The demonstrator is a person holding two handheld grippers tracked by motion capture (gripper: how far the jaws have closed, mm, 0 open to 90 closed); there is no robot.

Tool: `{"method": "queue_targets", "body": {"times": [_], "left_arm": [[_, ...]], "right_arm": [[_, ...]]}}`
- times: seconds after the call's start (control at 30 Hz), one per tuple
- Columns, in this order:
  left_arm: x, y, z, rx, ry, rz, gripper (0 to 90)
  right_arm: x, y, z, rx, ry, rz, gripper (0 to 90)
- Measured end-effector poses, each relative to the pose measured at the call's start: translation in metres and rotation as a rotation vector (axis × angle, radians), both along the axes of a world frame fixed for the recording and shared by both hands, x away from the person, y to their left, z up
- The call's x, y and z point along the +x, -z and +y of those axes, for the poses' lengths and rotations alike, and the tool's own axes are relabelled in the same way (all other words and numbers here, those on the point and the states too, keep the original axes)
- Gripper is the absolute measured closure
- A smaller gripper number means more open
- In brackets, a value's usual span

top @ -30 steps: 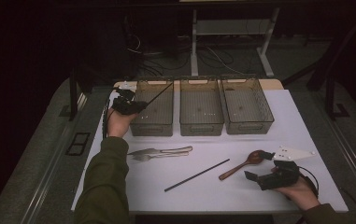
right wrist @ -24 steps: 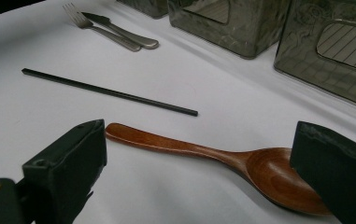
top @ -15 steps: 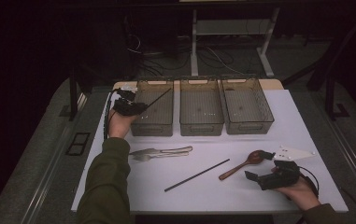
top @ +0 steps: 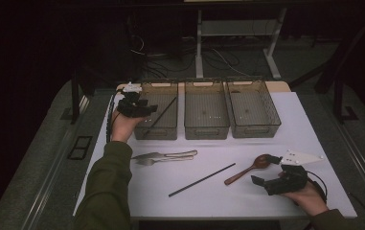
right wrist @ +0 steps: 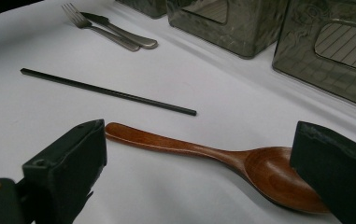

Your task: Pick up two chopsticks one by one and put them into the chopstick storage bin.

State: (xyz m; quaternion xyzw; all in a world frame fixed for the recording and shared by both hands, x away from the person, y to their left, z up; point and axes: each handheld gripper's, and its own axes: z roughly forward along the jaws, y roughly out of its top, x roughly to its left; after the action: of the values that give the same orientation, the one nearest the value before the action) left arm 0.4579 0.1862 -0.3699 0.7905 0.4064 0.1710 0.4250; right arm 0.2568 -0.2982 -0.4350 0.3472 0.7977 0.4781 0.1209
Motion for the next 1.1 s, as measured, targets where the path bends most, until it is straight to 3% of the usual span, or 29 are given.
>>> {"method": "queue_targets", "body": {"times": [0.23,0.4,0.5,0.67,0.9,1.1], "left_arm": [[-0.011,-0.009,-0.006,-0.008,0.065,-0.012,34.7],[-0.022,-0.018,-0.014,-0.037,0.112,-0.030,30.2],[-0.029,-0.020,-0.020,-0.021,0.148,-0.030,26.5],[-0.042,-0.021,-0.029,-0.043,0.189,-0.038,22.3],[-0.067,-0.021,-0.043,-0.029,0.253,-0.052,18.1],[-0.089,-0.016,-0.053,-0.043,0.294,-0.064,17.0]], "right_arm": [[0.000,0.000,-0.001,0.001,0.002,0.001,3.4],[0.000,0.000,-0.001,0.001,0.005,-0.001,3.4],[0.000,0.000,-0.001,0.001,0.007,-0.001,3.4],[0.000,0.000,-0.001,0.001,0.008,-0.001,3.4],[0.000,0.000,-0.001,0.001,0.009,-0.001,3.4],[-0.001,-0.001,-0.001,0.001,0.013,0.001,3.4]]}}
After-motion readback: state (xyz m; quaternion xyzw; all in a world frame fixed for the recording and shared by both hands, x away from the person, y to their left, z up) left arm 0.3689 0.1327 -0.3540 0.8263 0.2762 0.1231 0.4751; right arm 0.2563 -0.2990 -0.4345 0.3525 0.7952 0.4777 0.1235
